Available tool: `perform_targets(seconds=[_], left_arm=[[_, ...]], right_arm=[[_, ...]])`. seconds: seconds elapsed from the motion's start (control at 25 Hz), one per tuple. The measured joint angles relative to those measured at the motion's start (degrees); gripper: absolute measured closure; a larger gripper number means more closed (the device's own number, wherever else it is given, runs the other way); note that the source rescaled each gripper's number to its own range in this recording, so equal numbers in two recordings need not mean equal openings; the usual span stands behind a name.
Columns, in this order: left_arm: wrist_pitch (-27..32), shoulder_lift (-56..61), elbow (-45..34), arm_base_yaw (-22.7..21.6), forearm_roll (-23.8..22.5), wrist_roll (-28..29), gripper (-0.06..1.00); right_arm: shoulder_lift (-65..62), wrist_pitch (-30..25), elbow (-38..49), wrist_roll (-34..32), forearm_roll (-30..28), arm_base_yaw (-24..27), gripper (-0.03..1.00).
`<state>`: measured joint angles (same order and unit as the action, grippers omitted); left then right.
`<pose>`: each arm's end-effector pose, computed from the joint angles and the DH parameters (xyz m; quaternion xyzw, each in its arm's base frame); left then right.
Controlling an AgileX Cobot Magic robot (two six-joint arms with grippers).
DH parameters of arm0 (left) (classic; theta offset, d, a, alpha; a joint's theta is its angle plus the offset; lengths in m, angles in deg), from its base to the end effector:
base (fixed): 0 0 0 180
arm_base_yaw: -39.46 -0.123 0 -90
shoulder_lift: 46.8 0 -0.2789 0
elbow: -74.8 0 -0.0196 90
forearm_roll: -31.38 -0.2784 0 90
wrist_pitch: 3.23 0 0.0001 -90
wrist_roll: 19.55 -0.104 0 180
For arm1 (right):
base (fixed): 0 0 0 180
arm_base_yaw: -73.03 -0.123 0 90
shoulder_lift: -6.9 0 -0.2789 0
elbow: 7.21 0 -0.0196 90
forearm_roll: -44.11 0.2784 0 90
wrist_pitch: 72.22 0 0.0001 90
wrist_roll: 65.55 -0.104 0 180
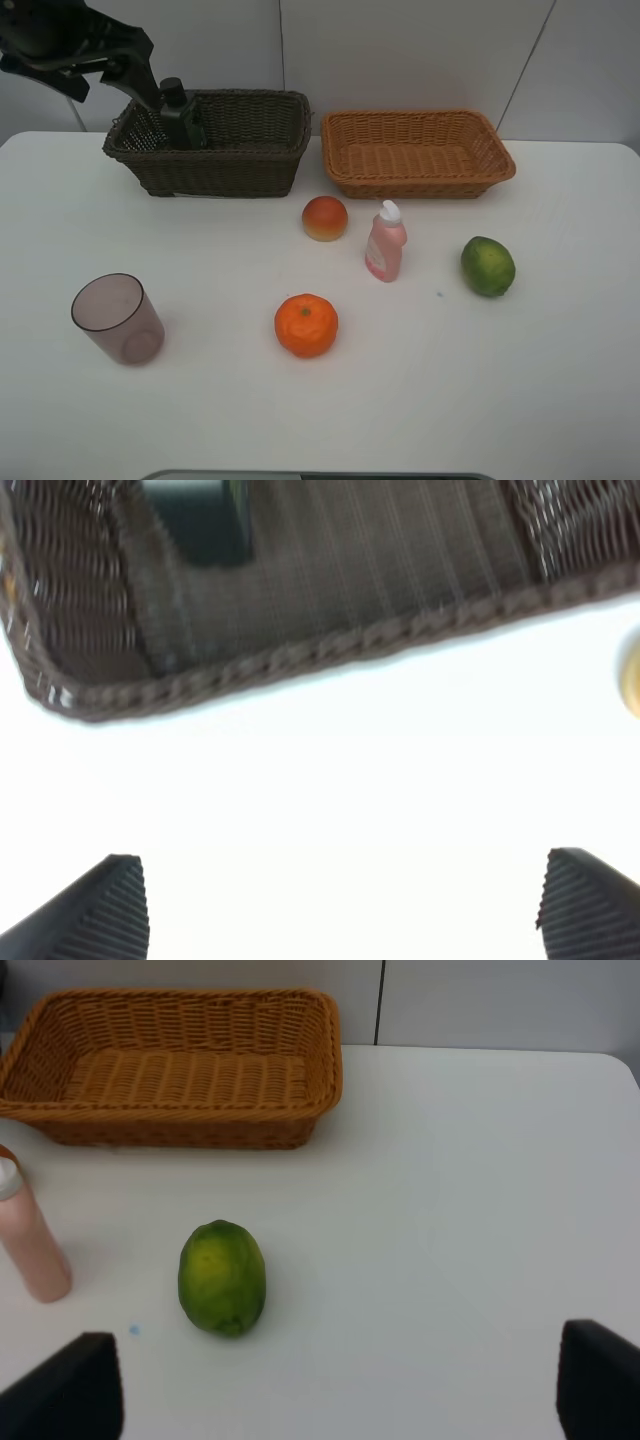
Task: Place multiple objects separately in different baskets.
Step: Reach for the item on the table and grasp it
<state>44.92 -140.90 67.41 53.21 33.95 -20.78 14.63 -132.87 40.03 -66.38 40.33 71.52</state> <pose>0.3383 -0.0864 0.2752 0.1158 0.9579 -0.0485 0.2580 0.0341 -0.0051 0.2915 -0.0034 0.8458 -0.0221 0.5330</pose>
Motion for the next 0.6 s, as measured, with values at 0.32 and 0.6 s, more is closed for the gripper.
perform_targets(seconds=[0.32,0.6], left_arm=[[9.0,10.9,-9.0,0.0,0.0,-4.1,-0.06],[11.4,11.4,-15.3,0.0,0.0,-7.3,-0.06]], right_arm=[[0.0,0.0,0.0,0.0,0.0,0.0,0.11],[0.0,0.0,0.0,0.0,0.0,0.0,0.11]])
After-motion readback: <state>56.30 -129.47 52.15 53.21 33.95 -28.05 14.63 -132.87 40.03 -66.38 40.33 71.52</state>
